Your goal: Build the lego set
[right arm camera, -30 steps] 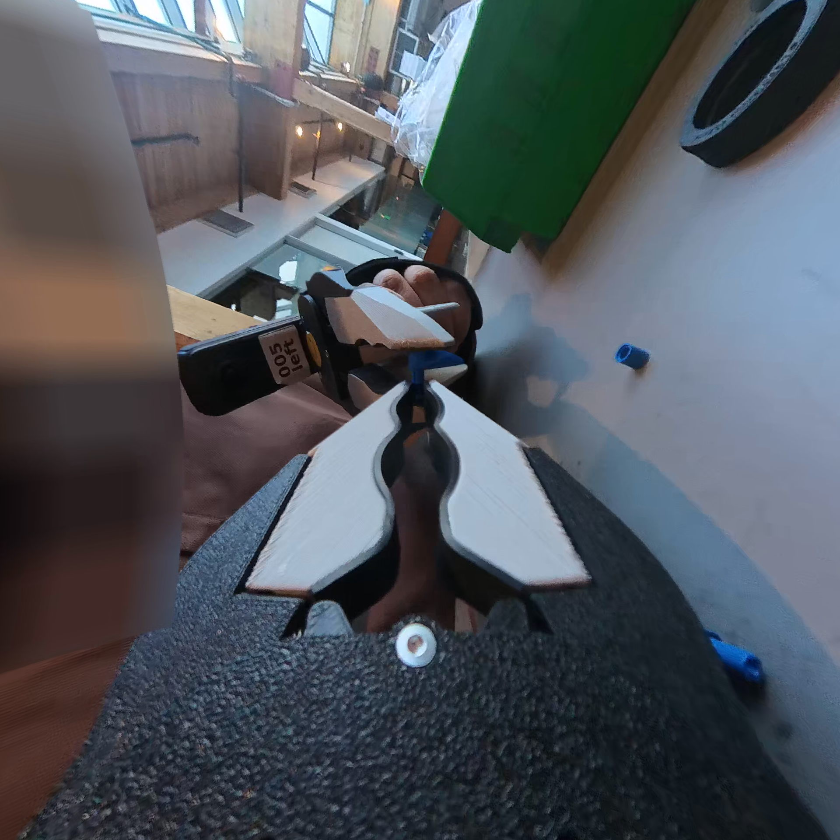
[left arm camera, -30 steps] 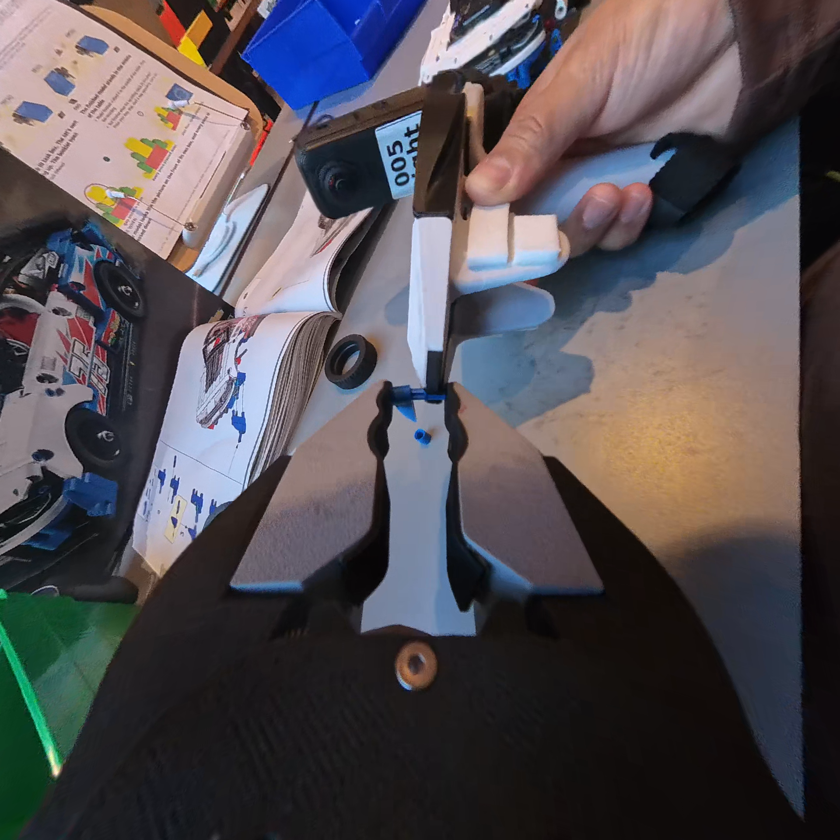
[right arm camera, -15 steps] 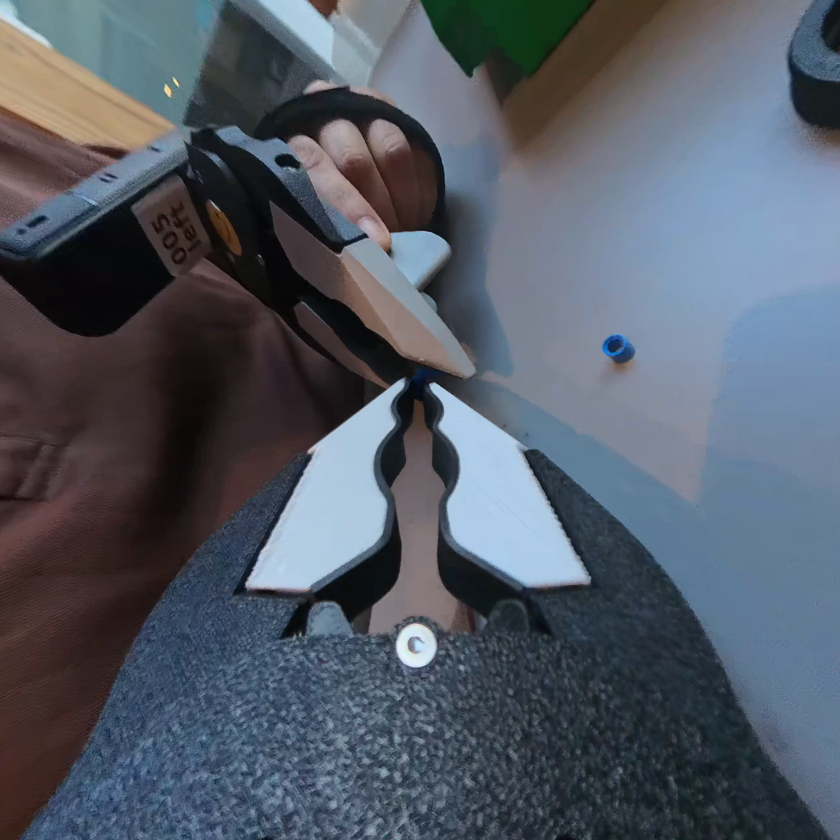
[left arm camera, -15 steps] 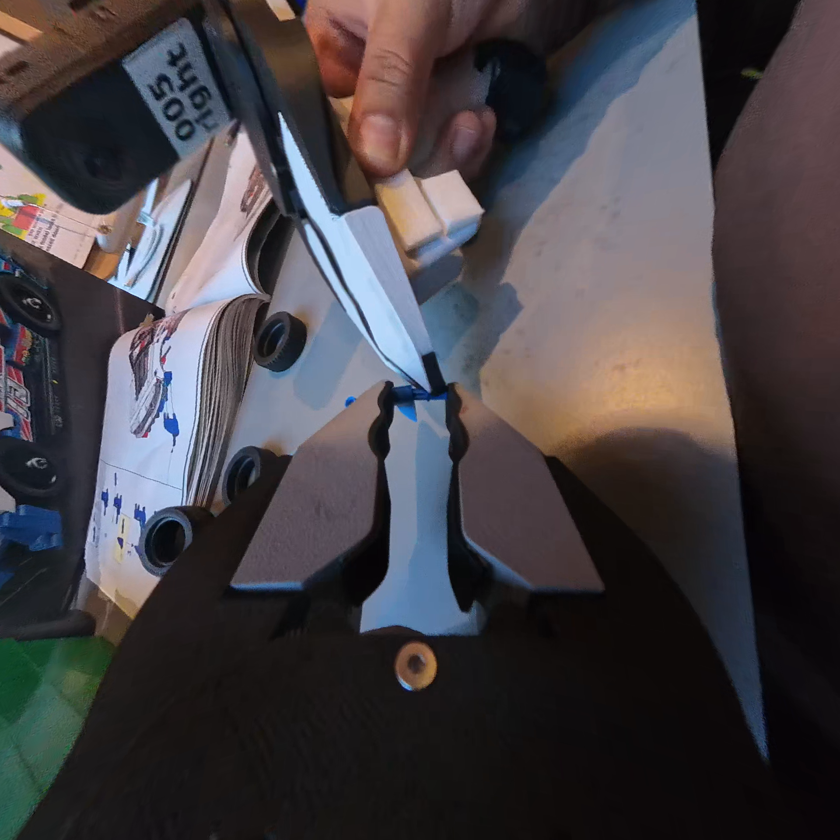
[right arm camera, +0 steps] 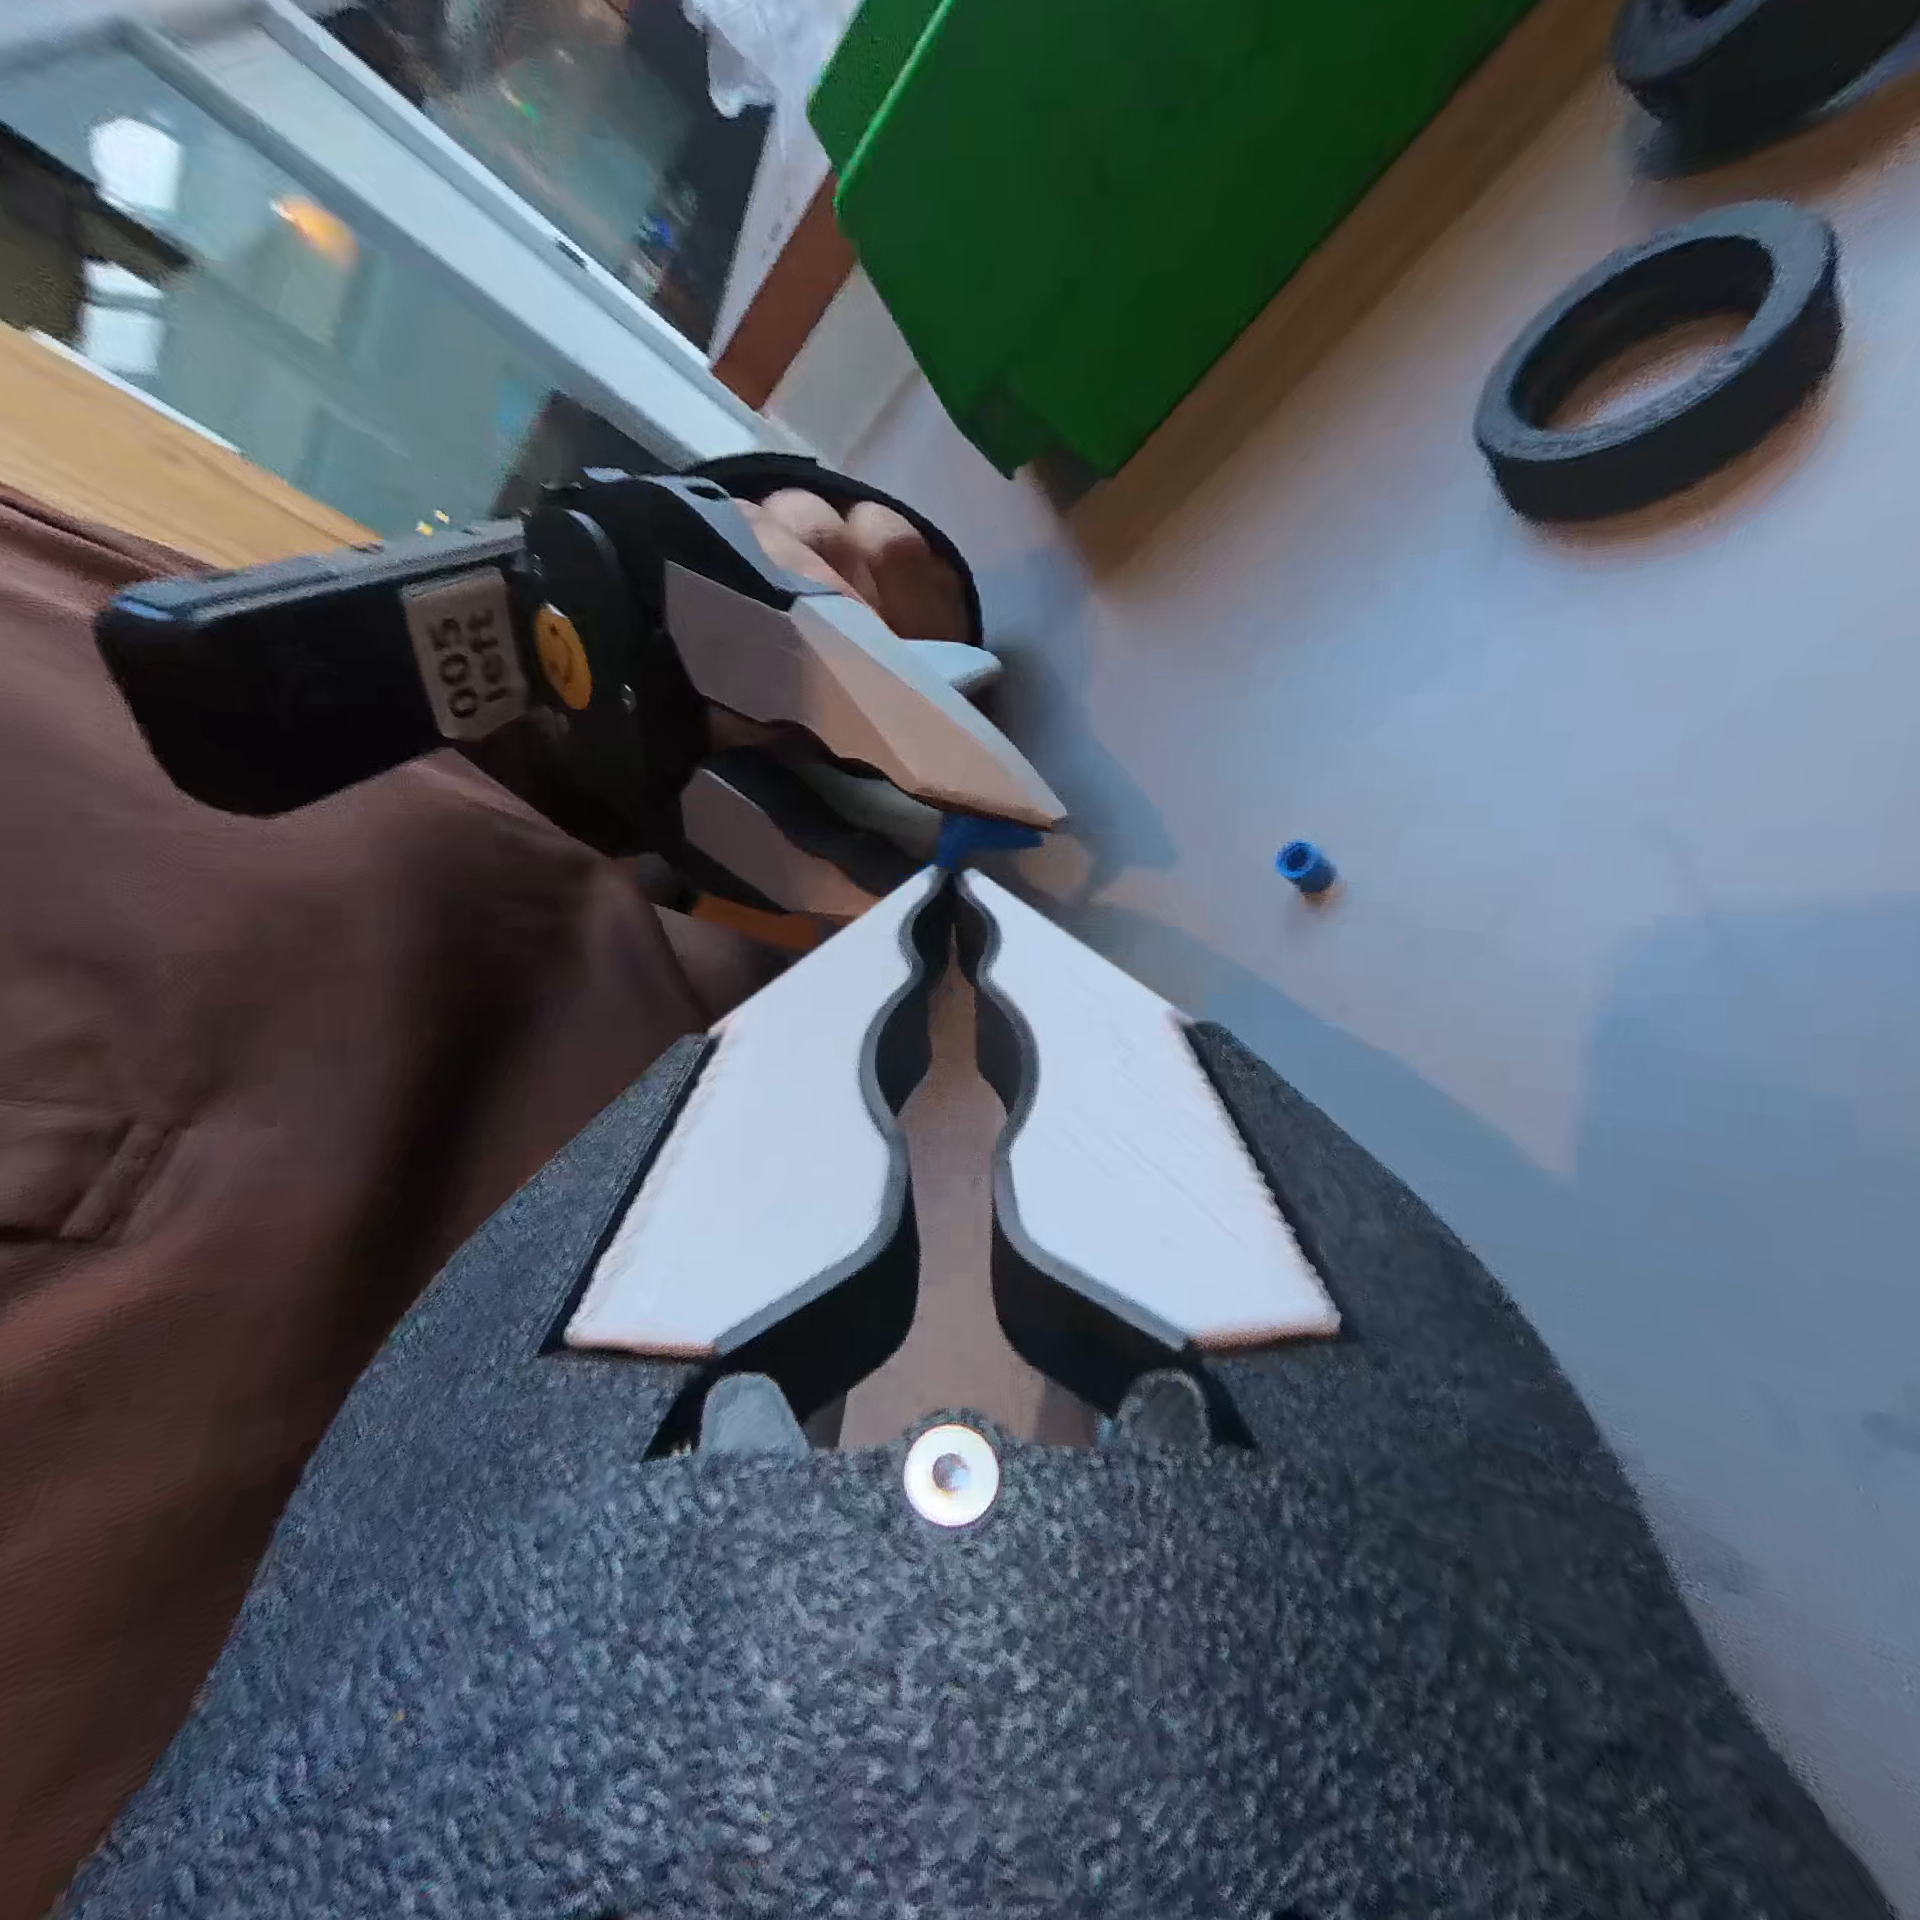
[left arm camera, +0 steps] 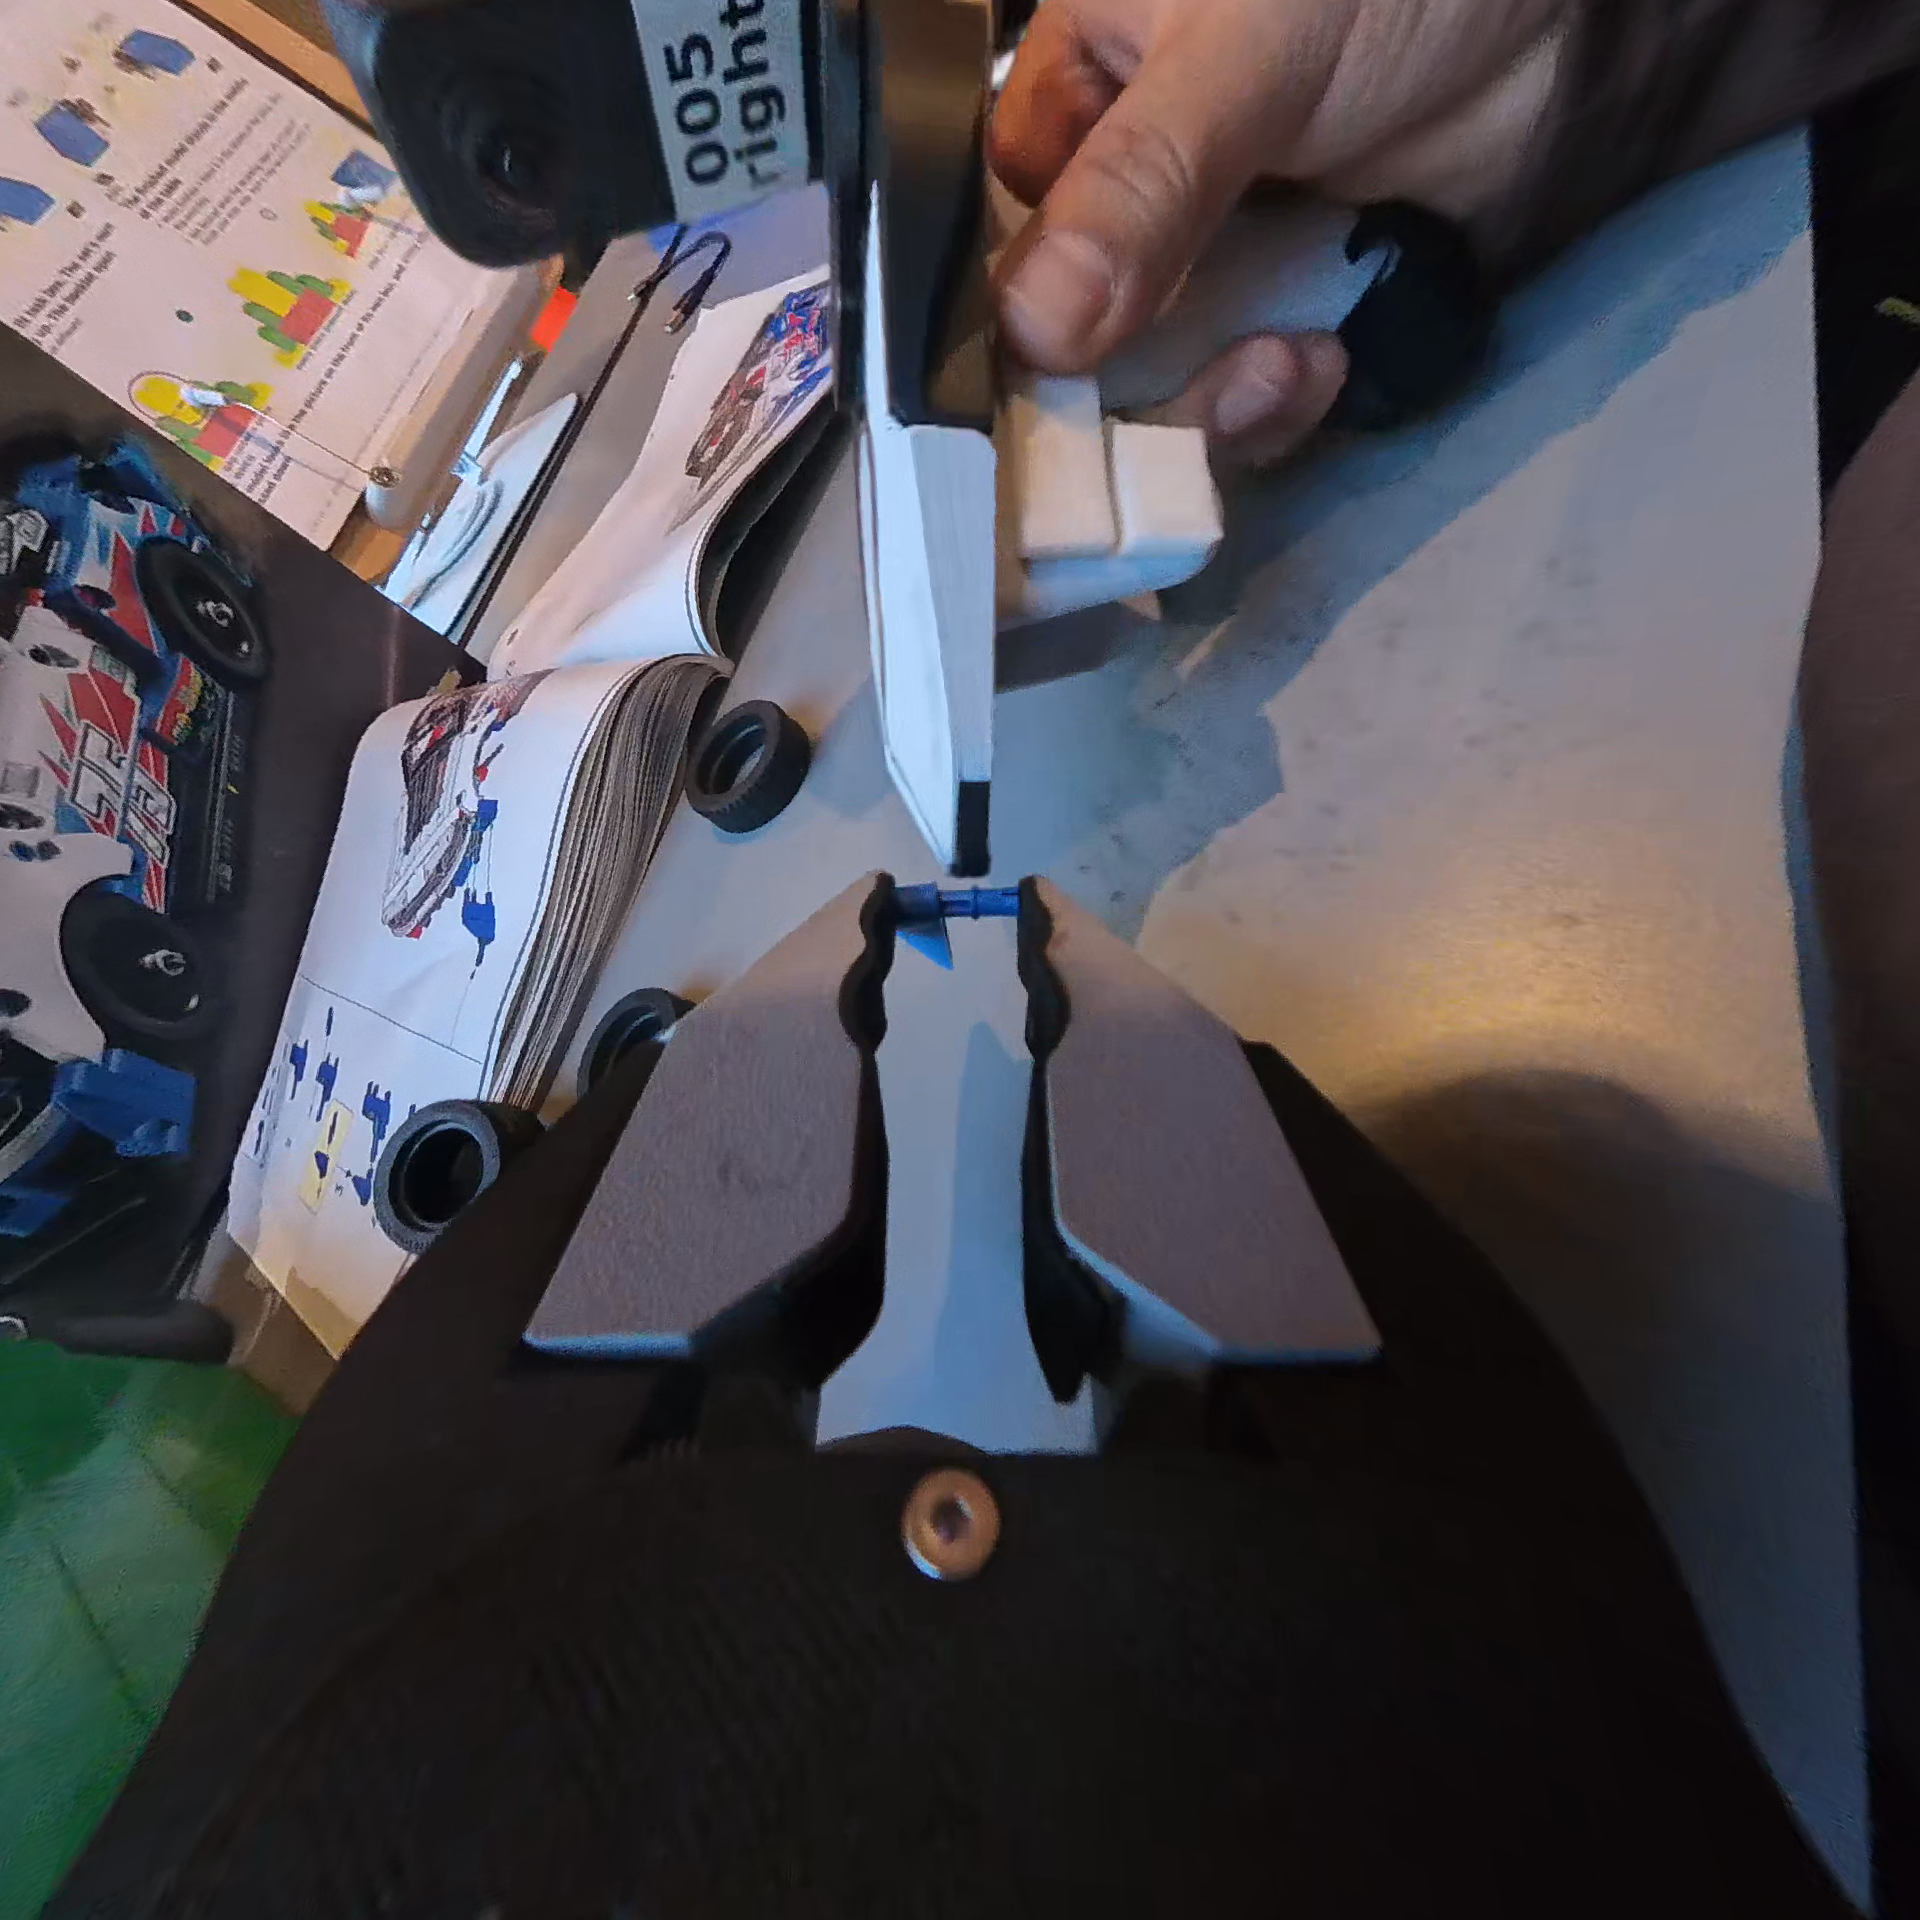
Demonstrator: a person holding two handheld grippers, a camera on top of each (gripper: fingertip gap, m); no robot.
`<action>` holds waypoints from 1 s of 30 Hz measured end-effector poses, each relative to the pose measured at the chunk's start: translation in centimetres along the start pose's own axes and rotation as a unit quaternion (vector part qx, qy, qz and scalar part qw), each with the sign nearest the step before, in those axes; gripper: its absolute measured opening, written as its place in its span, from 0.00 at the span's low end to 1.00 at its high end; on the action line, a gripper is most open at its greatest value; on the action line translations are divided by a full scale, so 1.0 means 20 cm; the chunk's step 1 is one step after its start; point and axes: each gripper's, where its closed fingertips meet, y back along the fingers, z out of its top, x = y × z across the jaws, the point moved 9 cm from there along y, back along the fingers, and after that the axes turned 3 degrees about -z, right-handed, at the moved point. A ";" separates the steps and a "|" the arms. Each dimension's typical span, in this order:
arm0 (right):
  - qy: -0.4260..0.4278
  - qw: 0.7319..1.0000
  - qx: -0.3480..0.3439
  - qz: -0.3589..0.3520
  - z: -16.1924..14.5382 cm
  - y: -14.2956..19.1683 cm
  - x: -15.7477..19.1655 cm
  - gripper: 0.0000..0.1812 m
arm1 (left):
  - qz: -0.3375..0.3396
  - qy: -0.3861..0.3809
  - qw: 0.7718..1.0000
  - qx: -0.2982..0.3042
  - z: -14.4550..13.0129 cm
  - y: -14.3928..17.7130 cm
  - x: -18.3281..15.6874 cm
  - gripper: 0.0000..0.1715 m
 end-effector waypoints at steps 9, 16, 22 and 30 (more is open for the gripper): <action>-0.023 0.999 -0.019 0.029 0.00 0.00 -0.02 0.00 | 0.000 -0.015 1.000 0.004 0.00 0.00 -0.02 0.12; -0.021 1.000 -0.017 0.011 0.00 -0.01 -0.03 0.00 | -0.004 -0.008 1.000 0.022 -0.01 -0.02 -0.01 0.12; -0.036 0.999 -0.020 0.011 0.00 -0.03 -0.04 0.00 | 0.008 -0.013 0.999 0.032 -0.01 -0.03 -0.01 0.12; 0.005 0.998 -0.027 -0.049 -0.01 -0.02 -0.01 0.07 | 0.018 -0.001 0.999 0.030 -0.01 -0.03 0.00 0.12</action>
